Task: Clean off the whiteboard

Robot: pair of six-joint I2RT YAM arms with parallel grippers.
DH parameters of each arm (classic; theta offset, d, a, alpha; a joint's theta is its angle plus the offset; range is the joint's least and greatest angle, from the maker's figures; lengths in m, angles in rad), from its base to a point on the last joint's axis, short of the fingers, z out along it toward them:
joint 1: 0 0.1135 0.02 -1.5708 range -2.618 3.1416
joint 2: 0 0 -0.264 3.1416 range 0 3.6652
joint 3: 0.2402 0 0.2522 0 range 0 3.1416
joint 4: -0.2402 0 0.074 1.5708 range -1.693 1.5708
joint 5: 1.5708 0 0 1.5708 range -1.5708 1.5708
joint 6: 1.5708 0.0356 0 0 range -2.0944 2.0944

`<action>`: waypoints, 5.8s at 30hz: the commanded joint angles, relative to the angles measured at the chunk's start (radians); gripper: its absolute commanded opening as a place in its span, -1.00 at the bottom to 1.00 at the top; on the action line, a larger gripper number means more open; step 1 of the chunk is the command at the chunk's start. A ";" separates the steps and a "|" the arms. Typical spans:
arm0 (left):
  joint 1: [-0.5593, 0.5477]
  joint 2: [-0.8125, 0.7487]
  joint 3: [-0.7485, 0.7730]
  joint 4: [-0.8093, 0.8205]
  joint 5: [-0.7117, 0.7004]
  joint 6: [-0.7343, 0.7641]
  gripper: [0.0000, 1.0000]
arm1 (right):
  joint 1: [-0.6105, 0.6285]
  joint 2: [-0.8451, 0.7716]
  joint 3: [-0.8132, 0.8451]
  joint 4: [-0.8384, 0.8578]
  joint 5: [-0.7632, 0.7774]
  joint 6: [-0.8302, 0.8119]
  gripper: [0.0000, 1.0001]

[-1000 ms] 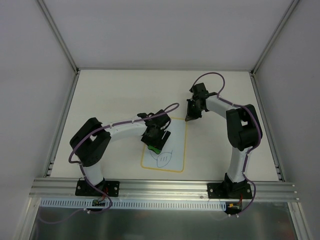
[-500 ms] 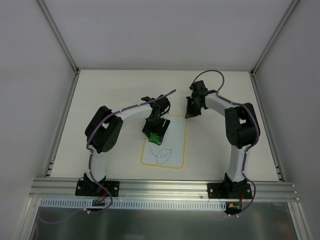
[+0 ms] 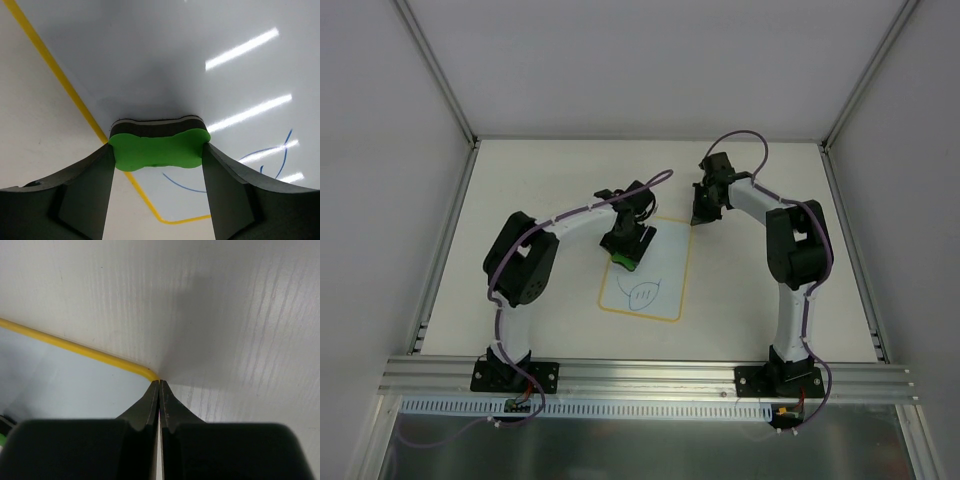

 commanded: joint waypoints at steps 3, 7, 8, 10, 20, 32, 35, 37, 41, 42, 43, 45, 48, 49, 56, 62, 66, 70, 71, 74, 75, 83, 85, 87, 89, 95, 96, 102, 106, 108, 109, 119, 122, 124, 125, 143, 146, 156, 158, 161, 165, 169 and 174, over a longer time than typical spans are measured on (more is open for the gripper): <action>-0.075 -0.157 -0.169 0.003 -0.064 0.103 -0.51 | -0.002 -0.012 0.021 -0.009 0.009 -0.040 -0.99; -0.079 -0.271 -0.285 0.064 -0.029 0.030 -0.56 | -0.003 -0.029 0.004 0.007 0.004 -0.046 -0.99; -0.082 -0.282 -0.325 0.104 -0.026 0.008 -0.56 | -0.003 -0.031 0.000 0.013 -0.002 -0.045 -0.99; -0.084 -0.294 -0.357 0.141 -0.011 -0.001 -0.57 | -0.003 -0.032 -0.003 0.019 -0.010 -0.043 -0.99; -0.114 -0.201 -0.362 0.235 -0.018 0.042 -0.57 | -0.003 -0.043 -0.049 0.048 -0.019 -0.042 -0.99; -0.263 -0.122 -0.302 0.230 0.030 0.027 -0.59 | -0.002 -0.044 -0.060 0.054 -0.016 -0.034 -0.99; -0.251 -0.162 -0.324 0.215 0.000 0.016 -0.60 | -0.003 -0.051 -0.063 0.053 -0.011 -0.037 -0.99; -0.234 -0.191 -0.337 0.200 -0.032 0.010 -0.60 | -0.003 -0.051 -0.063 0.053 -0.010 -0.034 -0.99; -0.176 -0.219 -0.368 0.189 -0.038 0.016 -0.59 | -0.003 -0.046 -0.060 0.053 -0.007 -0.032 -0.99; -0.164 -0.220 -0.370 0.187 -0.034 0.025 -0.59 | -0.003 -0.043 -0.060 0.053 -0.005 -0.034 -0.99; -0.135 -0.219 -0.371 0.187 -0.029 0.030 -0.59 | -0.003 -0.041 -0.060 0.053 -0.005 -0.034 -0.99; -0.115 -0.214 -0.368 0.186 -0.024 0.043 -0.59 | -0.003 -0.041 -0.062 0.053 -0.004 -0.034 -1.00; -0.085 -0.204 -0.356 0.184 -0.018 0.048 -0.60 | -0.003 -0.041 -0.065 0.053 -0.002 -0.037 -0.99; -0.079 -0.201 -0.353 0.186 -0.012 0.048 -0.60 | -0.005 -0.041 -0.065 0.053 -0.002 -0.037 -1.00; -0.041 -0.236 -0.373 0.171 -0.018 0.025 -0.60 | -0.008 -0.041 -0.068 0.053 -0.002 -0.037 -0.99; -0.035 -0.292 -0.417 0.144 -0.047 -0.013 -0.59 | -0.008 -0.035 -0.068 0.056 -0.007 -0.032 -0.99; 0.013 -0.300 -0.405 0.137 -0.058 -0.018 -0.59 | -0.008 -0.037 -0.069 0.056 -0.010 -0.032 -0.99; 0.017 -0.309 -0.382 0.137 -0.022 -0.003 -0.59 | -0.010 -0.041 -0.071 0.056 -0.004 -0.034 -0.99; 0.008 -0.319 -0.380 0.137 -0.009 0.013 -0.59 | -0.010 -0.041 -0.072 0.057 -0.002 -0.035 -1.00; -0.036 -0.345 -0.388 0.137 -0.009 0.049 -0.58 | -0.010 -0.041 -0.072 0.059 -0.005 -0.034 -0.99; -0.068 -0.349 -0.391 0.137 -0.010 0.069 -0.58 | -0.010 -0.041 -0.072 0.059 -0.008 -0.031 -0.99; -0.124 -0.291 -0.402 0.138 0.052 0.062 -0.57 | -0.010 -0.041 -0.072 0.067 -0.011 -0.028 -0.99; -0.142 -0.247 -0.379 0.138 0.060 0.053 -0.58 | -0.011 -0.041 -0.072 0.068 -0.013 -0.025 -0.99; -0.176 -0.207 -0.325 0.140 0.060 0.056 -0.58 | -0.011 -0.041 -0.074 0.067 -0.013 -0.026 -0.99; -0.199 -0.149 -0.283 0.140 0.055 0.059 -0.58 | -0.010 -0.043 -0.077 0.070 -0.014 -0.025 -0.99; -0.207 -0.061 -0.118 0.138 0.066 0.074 -0.59 | -0.011 -0.052 -0.085 0.070 -0.010 -0.025 -0.99; -0.207 -0.053 -0.086 0.138 0.068 0.076 -0.59 | -0.011 -0.052 -0.085 0.070 -0.010 -0.026 -0.99; -0.205 0.023 -0.018 0.138 0.023 0.076 -0.59 | -0.011 -0.051 -0.083 0.070 -0.011 -0.025 -0.99; -0.188 0.039 -0.014 0.137 -0.029 0.050 -0.60 | -0.010 -0.051 -0.086 0.070 -0.011 -0.025 -0.99; -0.173 0.050 0.003 0.137 -0.033 0.042 -0.60 | -0.010 -0.049 -0.085 0.071 -0.011 -0.022 -0.99; -0.170 0.053 0.009 0.137 -0.040 0.042 -0.60 | -0.010 -0.047 -0.083 0.071 -0.013 -0.023 -0.99; -0.119 -0.033 -0.112 0.123 -0.066 -0.033 -0.60 | -0.010 -0.047 -0.088 0.070 -0.011 -0.022 -0.99; -0.113 -0.099 -0.202 0.123 -0.055 -0.047 -0.60 | -0.011 -0.044 -0.086 0.070 -0.014 -0.022 -1.00; -0.113 -0.130 -0.250 0.123 -0.031 -0.065 -0.60 | -0.011 -0.041 -0.085 0.071 -0.016 -0.020 -0.99; -0.112 -0.160 -0.271 0.121 -0.018 -0.070 -0.60 | -0.011 -0.041 -0.085 0.070 -0.016 -0.020 -0.99; -0.174 -0.211 -0.361 0.124 0.051 -0.055 -0.59 | -0.011 -0.037 -0.088 0.071 -0.010 -0.020 -0.99; -0.181 -0.164 -0.273 0.123 0.052 -0.050 -0.60 | -0.014 -0.041 -0.089 0.073 -0.011 -0.019 -0.99; -0.197 0.000 -0.038 0.120 0.045 -0.012 -0.60 | -0.017 -0.046 -0.094 0.071 -0.010 -0.019 -0.99; -0.200 0.005 -0.046 0.117 0.034 -0.009 -0.60 | -0.016 -0.047 -0.097 0.071 -0.008 -0.019 -0.99; -0.205 -0.032 -0.112 0.115 0.017 -0.021 -0.60 | -0.019 -0.046 -0.098 0.073 -0.010 -0.019 -0.99; -0.205 -0.099 -0.273 0.115 0.000 -0.058 -0.61 | -0.019 -0.044 -0.097 0.073 -0.016 -0.016 -0.99; -0.207 -0.185 -0.400 0.117 0.017 -0.108 -0.61 | -0.020 -0.038 -0.095 0.073 -0.017 -0.016 -0.99; -0.208 -0.283 -0.543 0.114 0.026 -0.148 -0.61 | -0.022 -0.032 -0.091 0.074 -0.020 -0.014 -0.99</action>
